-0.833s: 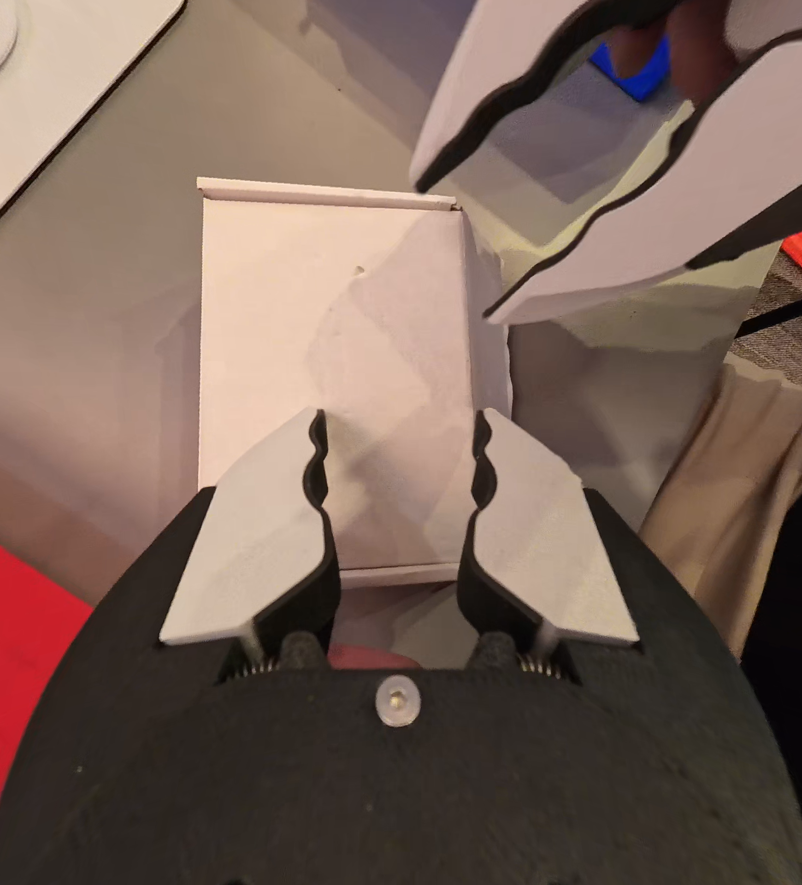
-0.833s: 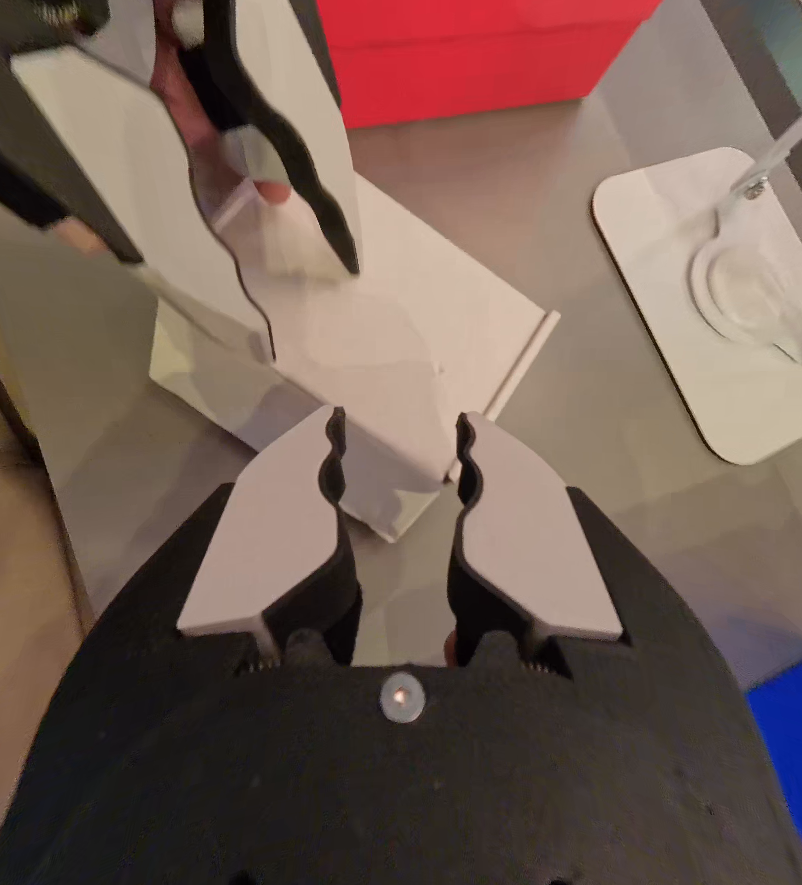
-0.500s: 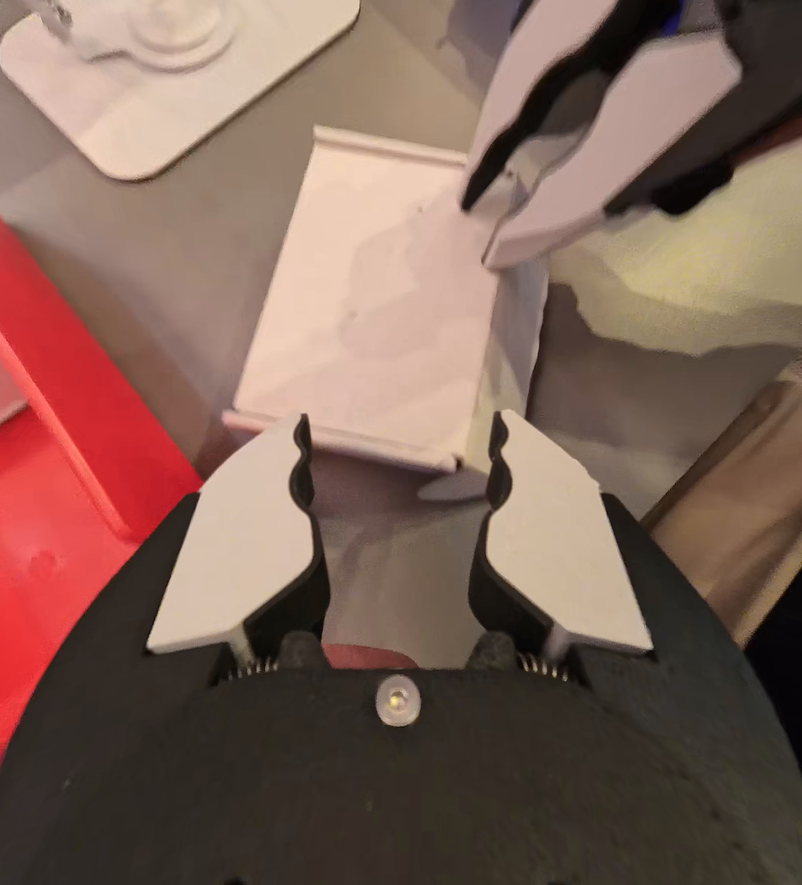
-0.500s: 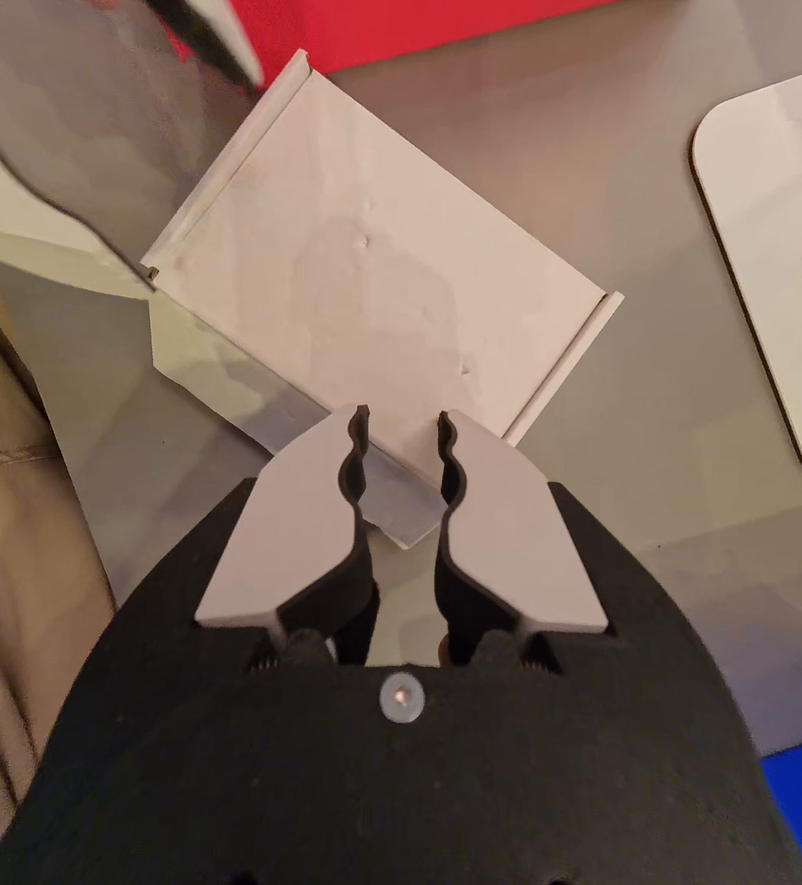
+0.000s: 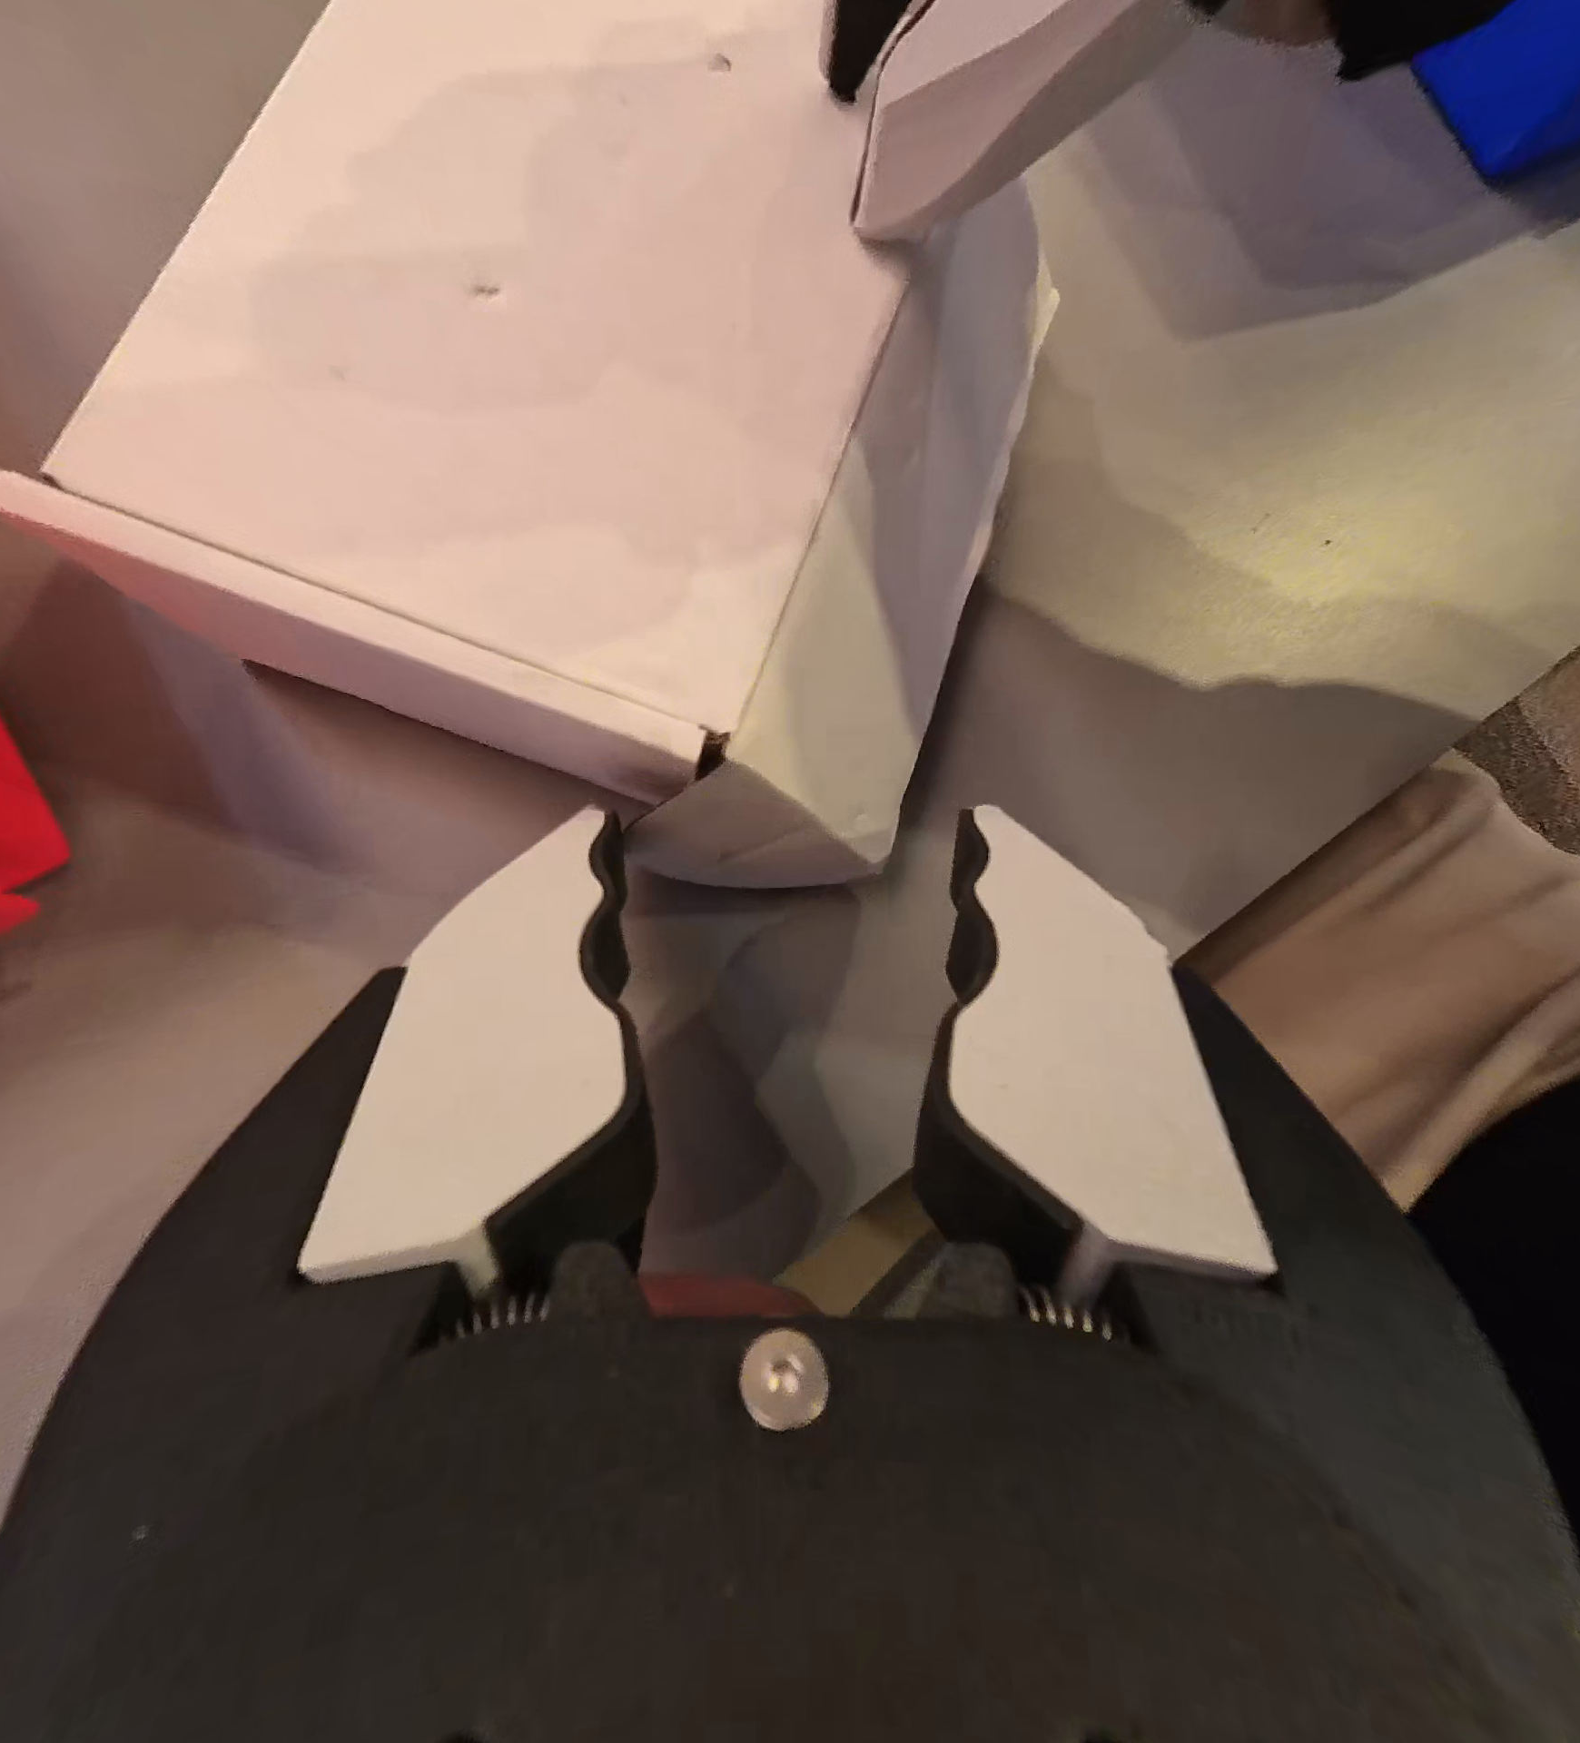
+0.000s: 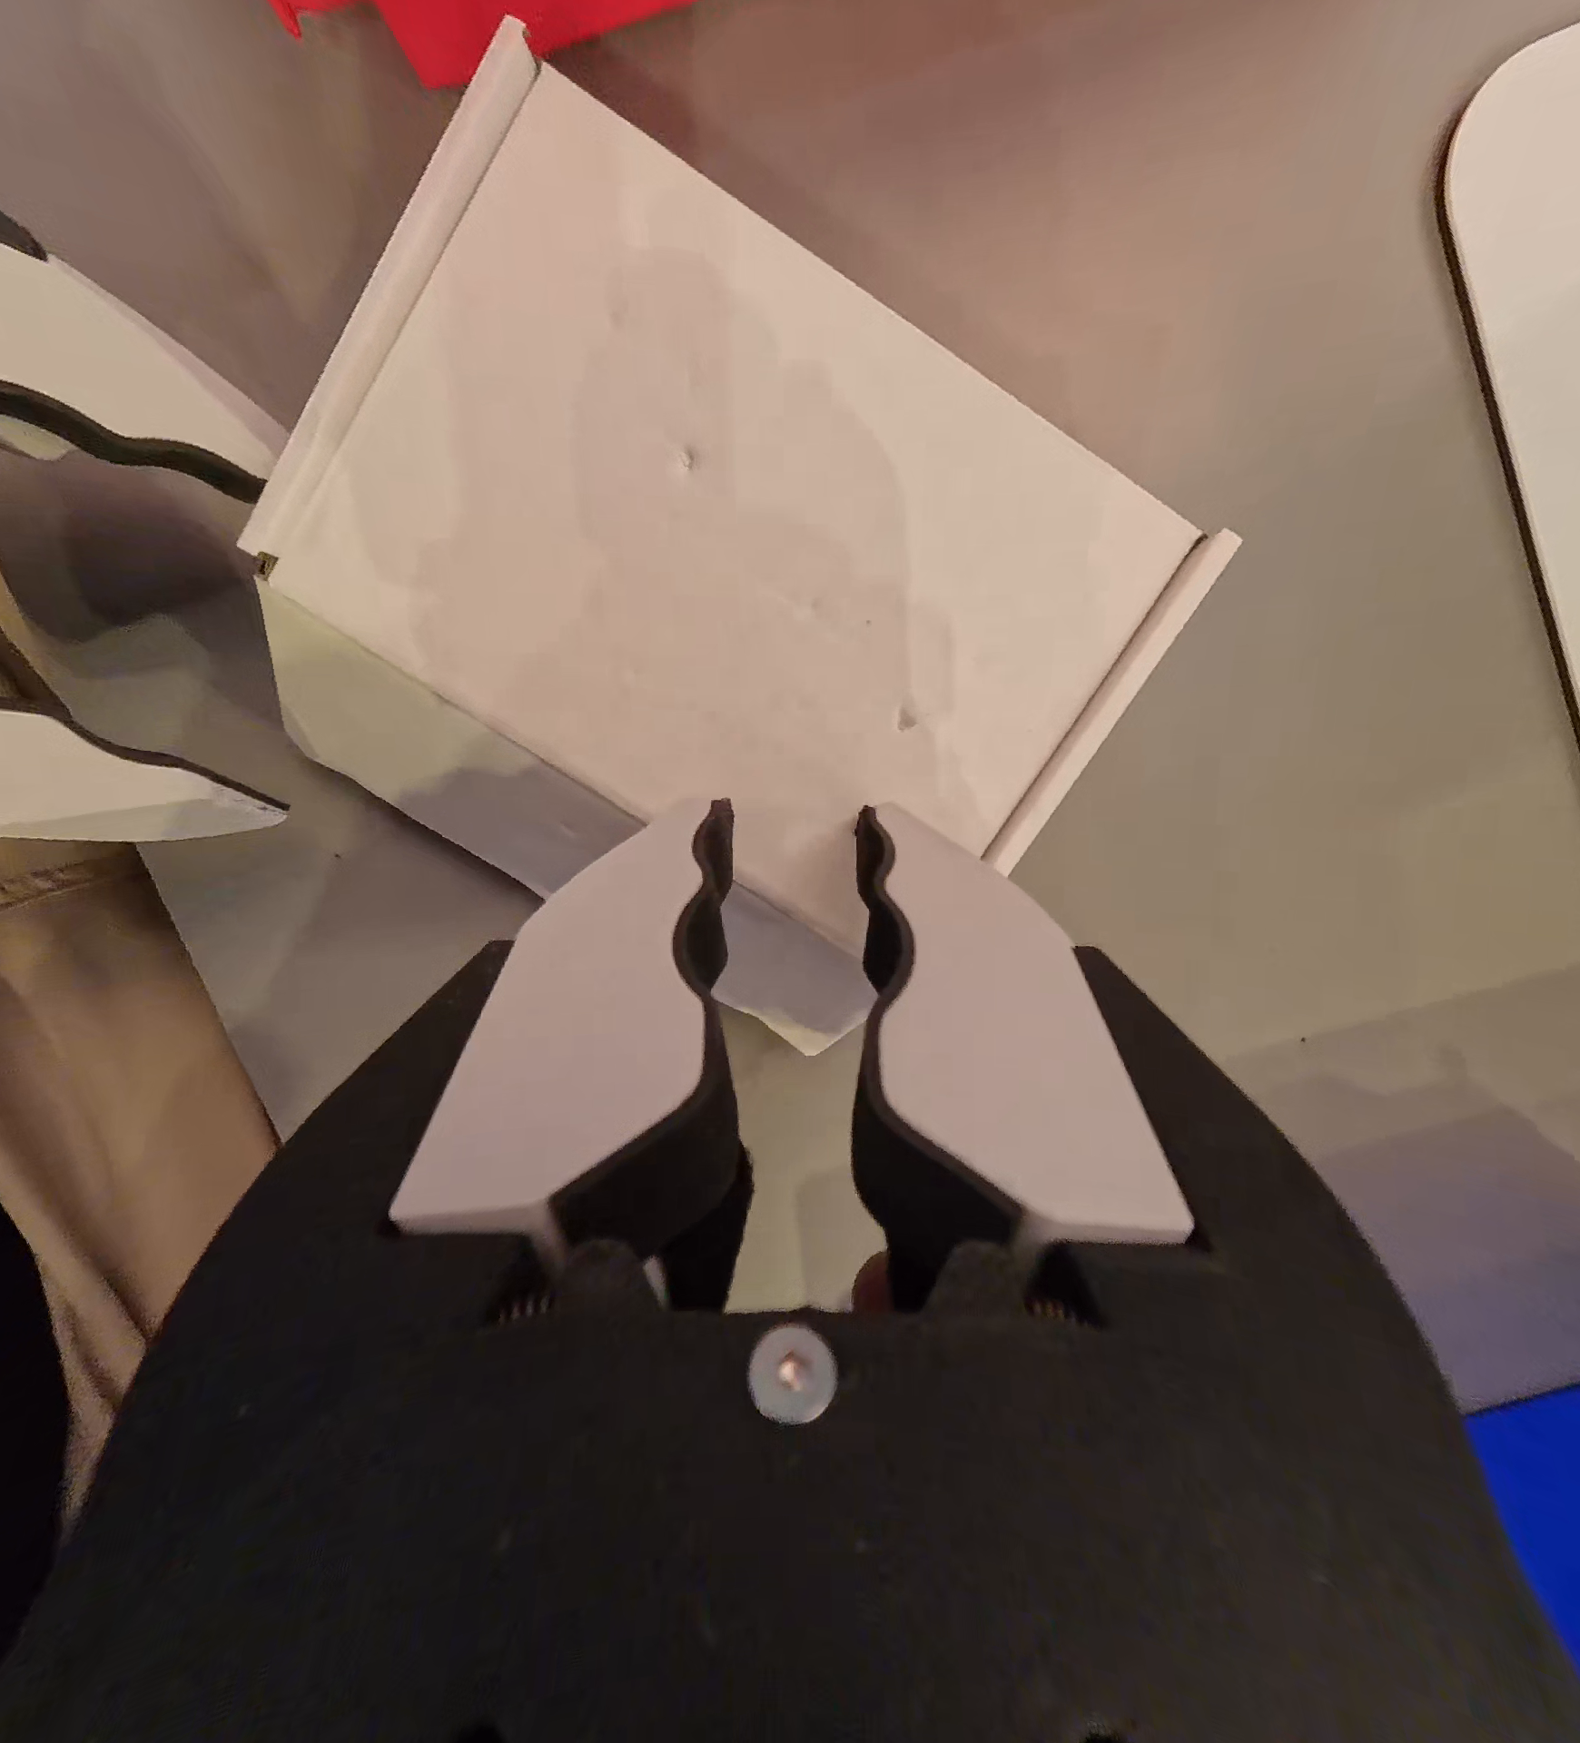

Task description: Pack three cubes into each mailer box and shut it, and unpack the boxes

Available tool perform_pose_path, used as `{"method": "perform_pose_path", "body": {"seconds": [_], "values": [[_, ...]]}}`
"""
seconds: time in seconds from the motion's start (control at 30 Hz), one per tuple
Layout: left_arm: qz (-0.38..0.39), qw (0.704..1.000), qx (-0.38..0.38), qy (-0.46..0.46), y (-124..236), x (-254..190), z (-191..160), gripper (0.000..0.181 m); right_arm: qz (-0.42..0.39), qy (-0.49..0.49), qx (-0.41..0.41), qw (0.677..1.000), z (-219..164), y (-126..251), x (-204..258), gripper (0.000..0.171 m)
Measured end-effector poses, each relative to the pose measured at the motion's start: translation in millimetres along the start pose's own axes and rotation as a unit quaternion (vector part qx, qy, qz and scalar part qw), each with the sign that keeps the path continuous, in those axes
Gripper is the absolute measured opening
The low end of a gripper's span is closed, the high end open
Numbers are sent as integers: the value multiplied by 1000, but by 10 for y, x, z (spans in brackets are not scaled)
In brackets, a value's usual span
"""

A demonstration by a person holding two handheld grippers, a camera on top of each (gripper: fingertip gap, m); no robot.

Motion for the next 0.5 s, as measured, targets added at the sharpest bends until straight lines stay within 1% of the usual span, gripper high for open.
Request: {"method": "perform_pose_path", "body": {"seconds": [0.03, 0.13, 0.17, 0.2, 0.23, 0.33, 0.43, 0.47, 0.5], "values": [[0, 1000, 1, 0, 4, -9, -17, 66, -1, 0, 5, 1000, 3, 0, 2, 25], [-9, 1000, 2, 2, -4, -34, -43, 68, -2, 6, 16, 1000, 11, 0, 6, 25], [-20, 1000, 5, 6, -22, -53, -56, 66, 7, 11, 19, 1000, 16, 7, 19, 25], [-27, 1000, 11, 10, -51, -65, -82, 66, 17, 21, 26, 999, 23, 23, 47, 31], [-27, 999, 16, 11, -81, -65, -110, 66, 18, 31, 34, 999, 42, 40, 61, 32], [-19, 1000, 11, 11, -96, -37, -116, 68, 39, 44, 6, 998, 180, 48, 160, 35], [-18, 1000, 13, 9, -93, -15, -105, 66, 34, 68, -3, 997, 238, -62, 174, 40], [-18, 1000, 12, 11, -92, -14, -103, 66, 31, 68, -1, 997, 249, -78, 159, 35], [-19, 1000, 9, 15, -91, -19, -102, 65, 30, 69, 3, 997, 252, -83, 153, 36]]}}
Point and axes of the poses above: each gripper's, where its closed fingertips meet, y back along the fingers, z out of its top, x = y × z across the jaws, the point moved 3 cm from there along y, back along the fingers, and after that the axes turned 15 degrees about -z, right-handed, at the moved point
